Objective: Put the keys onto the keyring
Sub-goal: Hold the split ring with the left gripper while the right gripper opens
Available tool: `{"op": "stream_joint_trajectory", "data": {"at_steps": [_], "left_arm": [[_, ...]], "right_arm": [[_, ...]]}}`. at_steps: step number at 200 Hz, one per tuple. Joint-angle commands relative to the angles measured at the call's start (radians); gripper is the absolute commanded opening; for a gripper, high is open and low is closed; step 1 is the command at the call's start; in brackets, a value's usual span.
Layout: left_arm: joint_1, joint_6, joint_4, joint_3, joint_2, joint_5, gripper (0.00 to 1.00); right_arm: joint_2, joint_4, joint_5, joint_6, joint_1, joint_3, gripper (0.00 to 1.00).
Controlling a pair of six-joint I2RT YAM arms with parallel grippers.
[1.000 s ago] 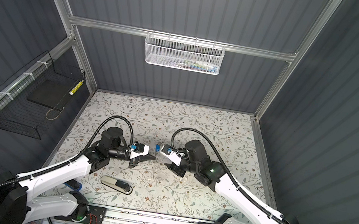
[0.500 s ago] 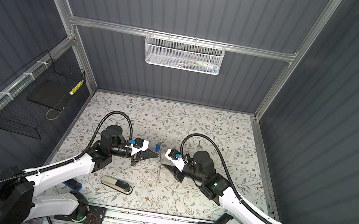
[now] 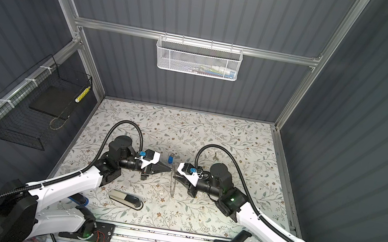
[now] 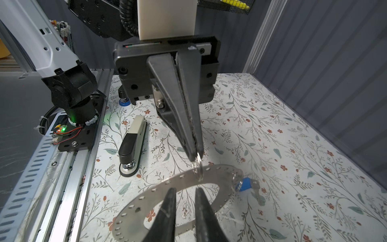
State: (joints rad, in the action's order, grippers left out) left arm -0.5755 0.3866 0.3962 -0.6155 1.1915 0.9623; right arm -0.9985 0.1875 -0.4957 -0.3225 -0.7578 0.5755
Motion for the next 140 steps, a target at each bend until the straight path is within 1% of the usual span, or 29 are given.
{"op": "stream_joint_trajectory", "data": {"at_steps": [1, 28, 49, 99, 140], "left_arm": [[-0.004, 0.098, -0.12, -0.055, -0.027, 0.013, 0.0], [-0.004, 0.155, -0.203, -0.08, -0.034, 0.004, 0.0], [-0.004, 0.174, -0.236, -0.091, -0.036, 0.003, 0.0], [-0.006, 0.195, -0.27, -0.103, -0.036, -0.003, 0.0], [-0.007, 0.205, -0.289, -0.114, -0.035, -0.005, 0.0]], "right_arm": [[0.0, -0.102, 0.029, -0.052, 0.002, 0.059, 0.2], [-0.004, -0.108, 0.012, -0.059, 0.001, 0.074, 0.2], [-0.025, -0.125, -0.012, -0.062, 0.002, 0.089, 0.21], [-0.058, -0.15, -0.043, -0.062, 0.002, 0.122, 0.24], [-0.082, -0.161, -0.047, -0.056, 0.002, 0.137, 0.22]]}}
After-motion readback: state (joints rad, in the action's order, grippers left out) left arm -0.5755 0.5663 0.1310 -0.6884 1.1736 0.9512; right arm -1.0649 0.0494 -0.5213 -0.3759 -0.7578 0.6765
